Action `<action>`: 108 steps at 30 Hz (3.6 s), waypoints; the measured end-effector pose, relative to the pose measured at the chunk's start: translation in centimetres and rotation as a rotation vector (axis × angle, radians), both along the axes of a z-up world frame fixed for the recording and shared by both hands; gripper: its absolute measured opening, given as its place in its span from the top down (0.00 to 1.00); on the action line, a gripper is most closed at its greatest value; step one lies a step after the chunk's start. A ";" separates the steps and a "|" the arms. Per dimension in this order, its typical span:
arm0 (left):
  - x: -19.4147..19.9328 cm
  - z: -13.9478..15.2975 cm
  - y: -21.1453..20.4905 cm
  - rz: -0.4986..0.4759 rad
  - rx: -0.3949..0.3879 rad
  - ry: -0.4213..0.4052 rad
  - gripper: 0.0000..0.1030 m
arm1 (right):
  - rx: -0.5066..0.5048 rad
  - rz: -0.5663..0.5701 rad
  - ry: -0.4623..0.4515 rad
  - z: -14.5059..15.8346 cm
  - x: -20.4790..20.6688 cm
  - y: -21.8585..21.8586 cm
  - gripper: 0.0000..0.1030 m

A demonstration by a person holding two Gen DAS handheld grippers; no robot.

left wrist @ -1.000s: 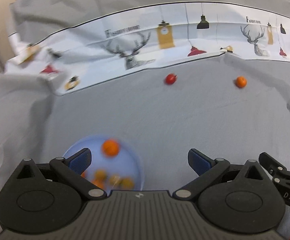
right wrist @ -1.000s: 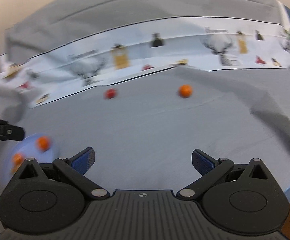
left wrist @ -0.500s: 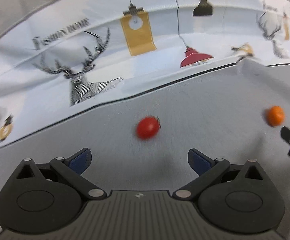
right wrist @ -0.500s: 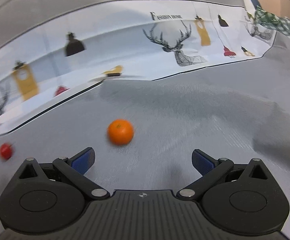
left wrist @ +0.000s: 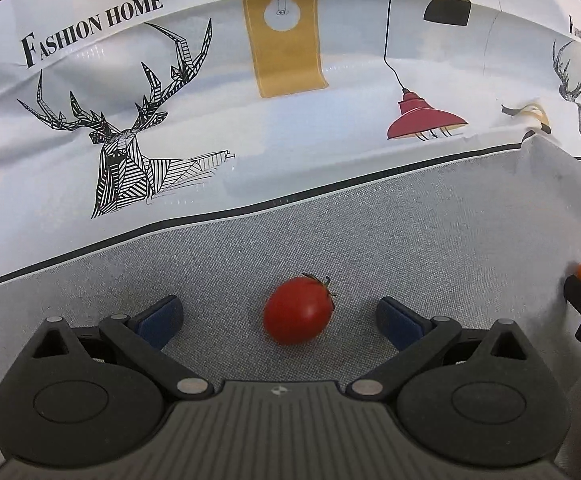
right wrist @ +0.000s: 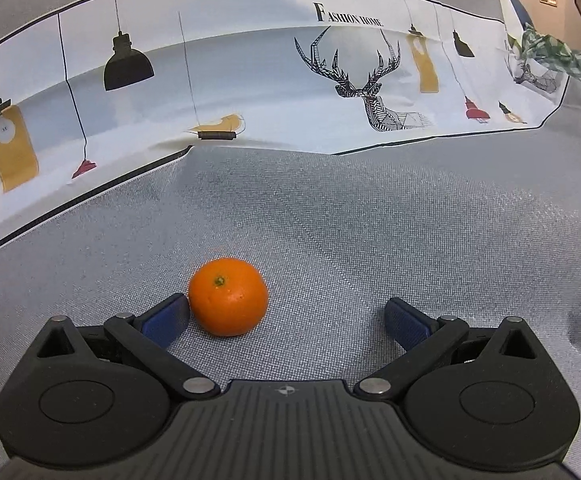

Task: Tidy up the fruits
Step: 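Grasp the tangerine with the right tool while the left grasps the red cherry tomato, then carry the tangerine and cherry tomato over the blue plate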

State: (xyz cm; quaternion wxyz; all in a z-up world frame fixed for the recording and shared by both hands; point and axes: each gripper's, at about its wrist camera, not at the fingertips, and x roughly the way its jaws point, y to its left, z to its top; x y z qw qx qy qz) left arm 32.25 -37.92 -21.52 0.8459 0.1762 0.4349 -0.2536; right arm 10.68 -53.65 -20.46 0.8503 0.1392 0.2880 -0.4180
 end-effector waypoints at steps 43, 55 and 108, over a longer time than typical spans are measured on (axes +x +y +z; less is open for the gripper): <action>-9.8 10.4 7.8 -0.036 -0.071 -0.016 0.67 | -0.029 0.092 -0.145 6.7 -4.1 3.5 0.63; -25.4 19.6 23.1 0.026 -0.041 0.053 0.67 | 0.226 0.377 -0.160 15.8 -18.0 17.4 0.63; -42.1 27.5 48.4 0.359 -0.229 -0.105 0.67 | 0.182 0.910 -0.028 26.8 -25.4 42.1 0.63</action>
